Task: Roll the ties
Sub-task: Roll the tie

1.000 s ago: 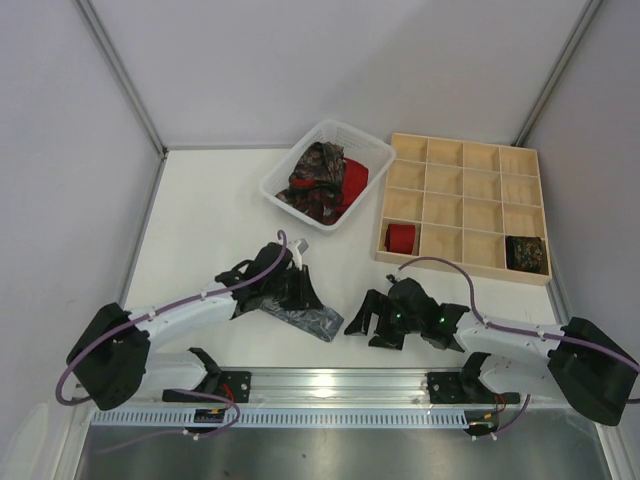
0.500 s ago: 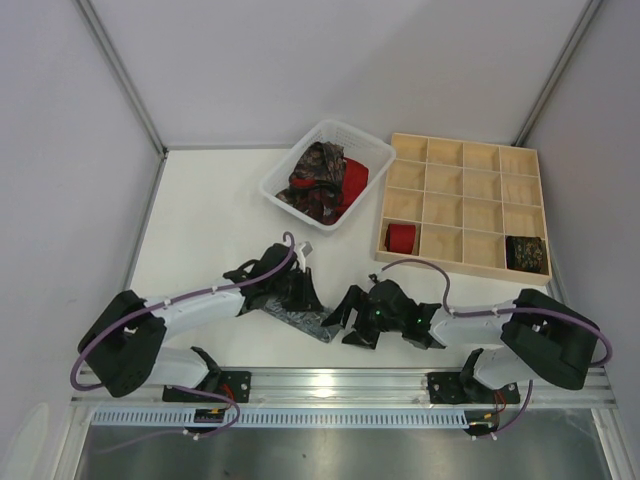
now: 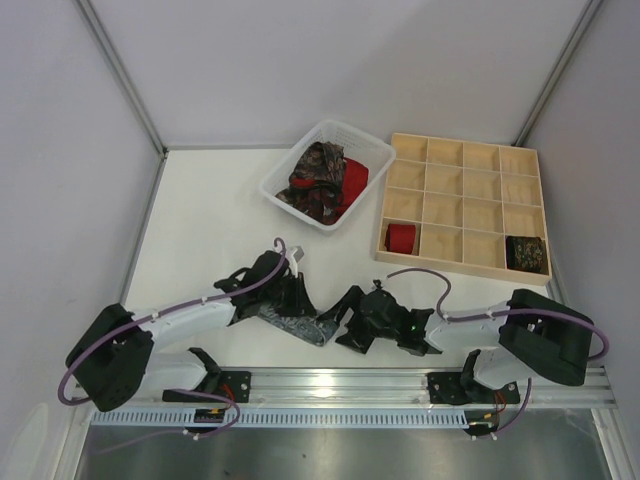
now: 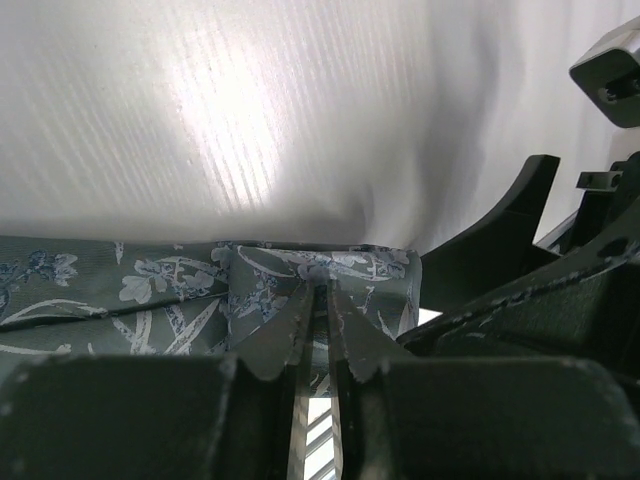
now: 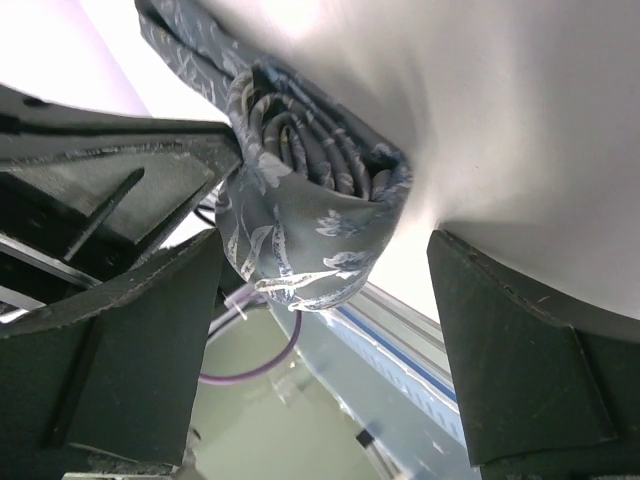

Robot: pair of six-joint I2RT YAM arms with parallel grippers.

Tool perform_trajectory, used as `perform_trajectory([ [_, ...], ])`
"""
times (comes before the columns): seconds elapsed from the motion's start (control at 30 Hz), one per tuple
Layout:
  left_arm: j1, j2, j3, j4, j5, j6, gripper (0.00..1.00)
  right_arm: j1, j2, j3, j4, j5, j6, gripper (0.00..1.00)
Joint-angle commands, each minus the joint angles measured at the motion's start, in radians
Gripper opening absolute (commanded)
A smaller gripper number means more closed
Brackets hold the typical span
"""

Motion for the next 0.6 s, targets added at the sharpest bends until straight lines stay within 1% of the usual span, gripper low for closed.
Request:
perform_trajectory([
  [0.0, 0.006, -0.051, -0.023, -0.016, -0.033, -0.008, 0.15, 0.015, -0.064, 0.040, -0.083, 0.120, 0.050, 0.88],
  [0.1, 0.007, -0.097, -0.028, -0.033, -0.047, -0.020, 0.17, 0.006, -0.098, 0.069, -0.210, 0.123, -0.001, 0.91],
  [0.2, 0.006, -0.166, -0.023, -0.089, -0.090, -0.031, 0.23, -0.020, -0.129, 0.025, -0.209, 0.061, -0.002, 0.92],
  [0.23, 0.007, -0.187, -0.023, -0.106, -0.124, -0.035, 0.26, -0.028, -0.152, 0.012, -0.212, 0.048, 0.002, 0.92],
  [0.27, 0.007, -0.230, -0.023, -0.150, -0.153, -0.038, 0.27, -0.032, -0.161, -0.009, -0.217, 0.038, -0.002, 0.92],
  [0.33, 0.007, -0.275, -0.032, -0.183, -0.197, -0.061, 0.28, -0.035, -0.196, -0.017, -0.250, 0.036, -0.015, 0.92],
  [0.37, 0.006, -0.290, -0.035, -0.207, -0.248, -0.069, 0.28, -0.041, -0.209, -0.017, -0.288, 0.034, -0.038, 0.91],
  [0.4, 0.007, -0.310, -0.037, -0.259, -0.256, -0.081, 0.26, -0.046, -0.218, -0.009, -0.313, 0.036, -0.053, 0.91],
  [0.43, 0.007, -0.315, -0.040, -0.272, -0.285, -0.095, 0.16, -0.051, -0.229, -0.006, -0.333, 0.036, -0.062, 0.92],
  [0.47, 0.007, -0.313, -0.055, -0.278, -0.288, -0.100, 0.10, -0.063, -0.254, -0.005, -0.389, 0.039, -0.077, 0.92],
  [0.5, 0.007, -0.295, -0.063, -0.305, -0.294, -0.110, 0.04, -0.072, -0.268, -0.009, -0.401, 0.039, -0.084, 0.91],
  [0.53, 0.006, -0.276, -0.072, -0.307, -0.291, -0.135, 0.00, -0.081, -0.285, -0.012, -0.411, 0.036, -0.088, 0.91],
  [0.57, 0.004, -0.261, -0.095, -0.307, -0.282, -0.143, 0.00, -0.092, -0.313, -0.015, -0.434, 0.034, -0.091, 0.91],
])
